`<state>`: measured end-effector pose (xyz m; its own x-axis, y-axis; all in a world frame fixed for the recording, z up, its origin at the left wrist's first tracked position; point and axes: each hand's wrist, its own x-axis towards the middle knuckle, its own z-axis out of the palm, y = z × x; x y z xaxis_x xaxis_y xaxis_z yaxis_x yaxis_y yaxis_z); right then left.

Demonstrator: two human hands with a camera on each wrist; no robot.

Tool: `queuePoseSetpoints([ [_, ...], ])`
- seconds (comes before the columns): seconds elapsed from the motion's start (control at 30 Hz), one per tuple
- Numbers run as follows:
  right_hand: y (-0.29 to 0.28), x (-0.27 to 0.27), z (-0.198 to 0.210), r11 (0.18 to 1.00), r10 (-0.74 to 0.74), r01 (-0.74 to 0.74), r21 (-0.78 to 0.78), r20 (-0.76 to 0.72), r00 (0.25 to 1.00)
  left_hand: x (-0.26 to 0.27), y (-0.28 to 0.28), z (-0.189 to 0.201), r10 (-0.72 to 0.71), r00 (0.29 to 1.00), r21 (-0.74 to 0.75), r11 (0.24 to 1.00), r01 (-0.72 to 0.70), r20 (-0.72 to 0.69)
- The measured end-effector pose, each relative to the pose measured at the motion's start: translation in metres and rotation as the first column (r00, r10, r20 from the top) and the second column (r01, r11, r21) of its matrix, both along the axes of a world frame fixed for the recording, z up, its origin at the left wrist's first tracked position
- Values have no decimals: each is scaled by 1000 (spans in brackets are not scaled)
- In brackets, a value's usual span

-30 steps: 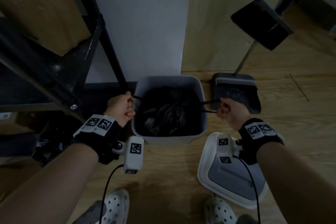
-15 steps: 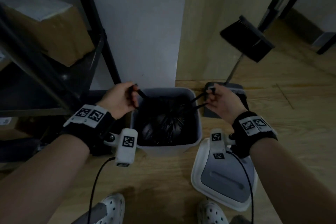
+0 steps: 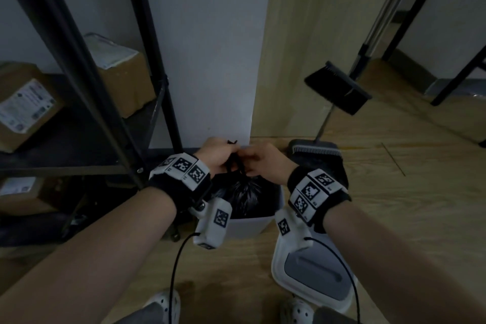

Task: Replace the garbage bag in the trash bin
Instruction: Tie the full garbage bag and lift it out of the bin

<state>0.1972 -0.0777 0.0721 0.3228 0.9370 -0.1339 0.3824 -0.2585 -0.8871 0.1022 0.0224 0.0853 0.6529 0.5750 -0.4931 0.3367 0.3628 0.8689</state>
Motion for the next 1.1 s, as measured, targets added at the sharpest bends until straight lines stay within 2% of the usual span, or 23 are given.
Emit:
queuePoseSetpoints([
  [0.13,4,4,-3,999,-23,21,-42,-46,999,0,9,-11,4,1000,83,997,-4,5],
  [0.2,10,7,-3,993,-116,115,-14,-98,988,-1,13,-15,9,1000,89,996,-9,4],
  [0.27,20,15,-10,959,-276,278,62,-38,960,0,13,-15,0,1000,50,999,-1,29],
  [0.33,30,20,-17,940,-328,325,100,16,945,1,13,-16,-34,998,42,999,32,44],
  [0.43,36,15,-22,996,-84,84,8,8,996,-1,14,-17,-113,993,97,989,109,34],
  [0.5,38,13,-26,998,33,-30,-53,48,998,-3,17,-19,-136,991,127,983,133,18],
  [0.63,35,17,-44,993,35,-24,-112,93,995,-7,22,-22,-141,989,173,974,145,-38],
  [0.73,32,30,-58,956,74,7,-294,261,963,-10,28,-31,-142,981,246,954,171,-131],
  [0.8,27,42,-69,922,72,64,-381,333,940,-16,32,-39,-176,947,336,905,263,-268],
  [0.9,19,52,-80,931,-150,219,-293,241,959,-27,36,-53,-273,811,380,776,503,-517],
  [0.97,18,50,-76,935,-264,283,-212,114,958,-32,37,-59,-280,769,389,733,558,-575],
  [1.03,23,47,-68,934,-326,321,-159,-8,945,-33,43,-60,-197,826,458,753,472,-528],
  [1.1,30,46,-60,933,-350,340,-116,-78,933,-33,49,-53,-80,907,524,793,310,-414],
])
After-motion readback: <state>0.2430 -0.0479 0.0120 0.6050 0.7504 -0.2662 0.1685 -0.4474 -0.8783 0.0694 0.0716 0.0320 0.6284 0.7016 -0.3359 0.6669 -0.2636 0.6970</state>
